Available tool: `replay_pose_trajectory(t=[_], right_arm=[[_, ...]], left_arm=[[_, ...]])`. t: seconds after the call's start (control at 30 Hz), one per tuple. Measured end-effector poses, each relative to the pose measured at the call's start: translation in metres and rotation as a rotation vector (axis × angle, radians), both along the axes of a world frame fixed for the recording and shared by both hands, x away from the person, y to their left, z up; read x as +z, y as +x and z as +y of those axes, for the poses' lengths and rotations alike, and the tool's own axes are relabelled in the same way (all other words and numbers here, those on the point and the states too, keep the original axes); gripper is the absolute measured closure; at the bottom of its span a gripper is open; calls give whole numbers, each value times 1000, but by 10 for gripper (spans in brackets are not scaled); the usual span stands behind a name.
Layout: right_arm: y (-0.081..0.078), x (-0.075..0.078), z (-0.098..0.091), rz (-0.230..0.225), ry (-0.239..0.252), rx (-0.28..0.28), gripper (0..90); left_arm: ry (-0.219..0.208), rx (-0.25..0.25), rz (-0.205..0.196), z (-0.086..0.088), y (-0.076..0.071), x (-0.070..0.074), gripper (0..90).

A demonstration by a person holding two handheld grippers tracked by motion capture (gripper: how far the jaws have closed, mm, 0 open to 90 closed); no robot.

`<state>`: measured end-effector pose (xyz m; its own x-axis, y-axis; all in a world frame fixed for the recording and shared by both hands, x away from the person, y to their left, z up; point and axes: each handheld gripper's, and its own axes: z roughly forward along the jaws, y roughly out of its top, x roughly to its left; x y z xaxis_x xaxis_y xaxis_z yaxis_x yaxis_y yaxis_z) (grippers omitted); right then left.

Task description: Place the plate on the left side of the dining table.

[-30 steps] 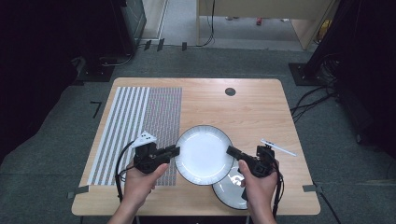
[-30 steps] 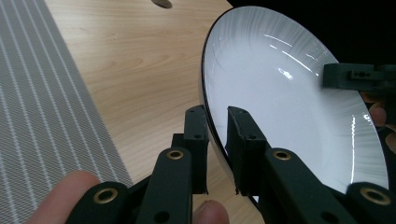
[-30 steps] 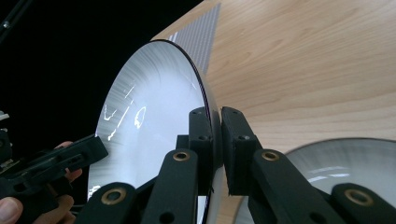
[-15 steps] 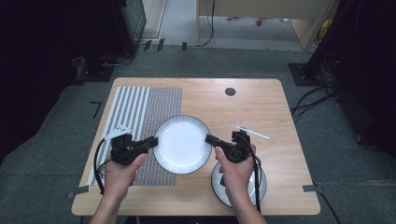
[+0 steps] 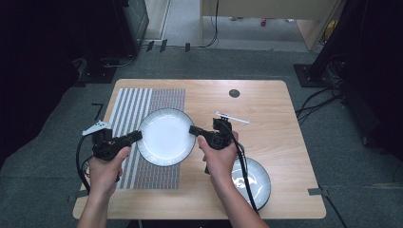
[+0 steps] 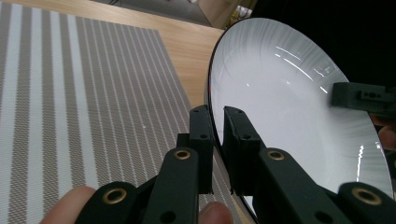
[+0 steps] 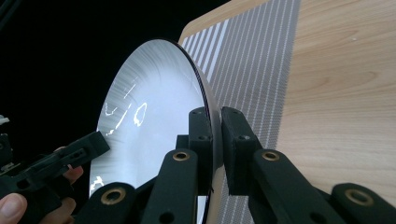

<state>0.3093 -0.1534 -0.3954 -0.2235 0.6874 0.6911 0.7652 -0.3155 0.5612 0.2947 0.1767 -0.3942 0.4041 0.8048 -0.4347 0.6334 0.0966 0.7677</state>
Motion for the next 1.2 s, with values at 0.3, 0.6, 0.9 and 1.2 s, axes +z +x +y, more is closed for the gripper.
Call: replay_pose_trajectory(t=[0.3,0.6,0.9,1.2], right_arm=[[22,-10,25,32,12,4,838],[43,-26,55,64,21,-15,837],[59,-53,80,104,50,-46,839],[77,-84,94,140,81,-89,842]], left_arm=[[3,57,19,21,17,-8,850],[9,96,66,46,38,-22,860],[26,141,105,64,64,-35,876],[41,164,147,72,91,-53,877]])
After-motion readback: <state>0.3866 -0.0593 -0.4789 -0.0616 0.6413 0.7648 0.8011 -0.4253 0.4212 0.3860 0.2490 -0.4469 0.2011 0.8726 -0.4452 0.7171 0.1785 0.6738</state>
